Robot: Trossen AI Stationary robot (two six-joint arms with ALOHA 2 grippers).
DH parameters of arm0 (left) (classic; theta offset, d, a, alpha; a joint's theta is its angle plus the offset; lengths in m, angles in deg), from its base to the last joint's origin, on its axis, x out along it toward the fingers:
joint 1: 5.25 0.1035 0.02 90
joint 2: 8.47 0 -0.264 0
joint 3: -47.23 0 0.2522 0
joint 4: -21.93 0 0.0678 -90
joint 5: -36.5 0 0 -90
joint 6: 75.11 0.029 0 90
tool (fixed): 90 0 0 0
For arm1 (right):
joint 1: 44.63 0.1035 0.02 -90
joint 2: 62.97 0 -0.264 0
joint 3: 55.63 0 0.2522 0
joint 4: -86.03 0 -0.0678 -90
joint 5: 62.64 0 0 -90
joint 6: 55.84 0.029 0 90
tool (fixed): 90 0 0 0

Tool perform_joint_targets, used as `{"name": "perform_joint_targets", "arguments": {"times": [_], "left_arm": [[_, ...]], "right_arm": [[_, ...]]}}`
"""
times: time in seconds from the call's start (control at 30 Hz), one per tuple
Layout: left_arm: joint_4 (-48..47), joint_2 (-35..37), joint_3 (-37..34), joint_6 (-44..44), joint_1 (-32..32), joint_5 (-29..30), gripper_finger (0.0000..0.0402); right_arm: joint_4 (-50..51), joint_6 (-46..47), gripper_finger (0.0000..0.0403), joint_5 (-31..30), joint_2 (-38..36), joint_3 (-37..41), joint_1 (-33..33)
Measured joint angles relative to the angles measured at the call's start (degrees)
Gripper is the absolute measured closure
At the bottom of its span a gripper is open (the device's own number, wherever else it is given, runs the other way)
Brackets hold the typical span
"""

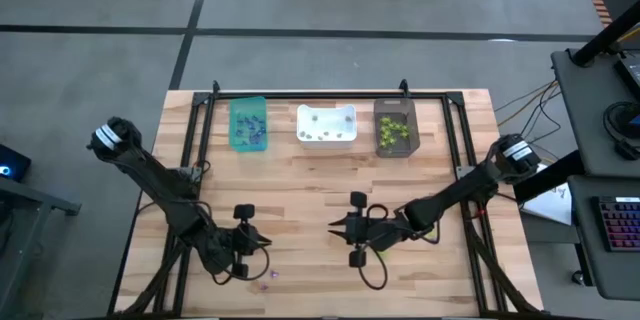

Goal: Sort Halloween decoration
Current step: Put the green spider toy into the black bin

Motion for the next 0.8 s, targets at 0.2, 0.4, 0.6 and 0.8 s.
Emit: {"name": "perform_joint_targets", "arguments": {"times": [0.2, 0.4, 0.6, 0.8], "left_arm": [[-7.1, 2.2, 0.0, -2.5, -0.2, -4.8, 0.0401], [-5.1, 0.2, -3.7, -7.4, -0.7, -5.2, 0.0401], [0.3, -2.8, -7.9, -11.3, -1.1, -7.6, 0.0402], [2.0, -5.6, -9.5, -13.0, -1.7, -7.7, 0.0402]], "right_arm": [[-0.6, 3.0, 0.0344, 0.0, 2.4, -2.3, -2.4], [-0.7, 4.1, 0.0344, 1.2, 8.4, -7.3, -5.7], [-0.5, 5.1, 0.0344, 9.6, 16.6, -15.2, -8.6], [-0.4, 5.6, 0.0344, 15.7, 24.8, -24.0, -10.5]]}}
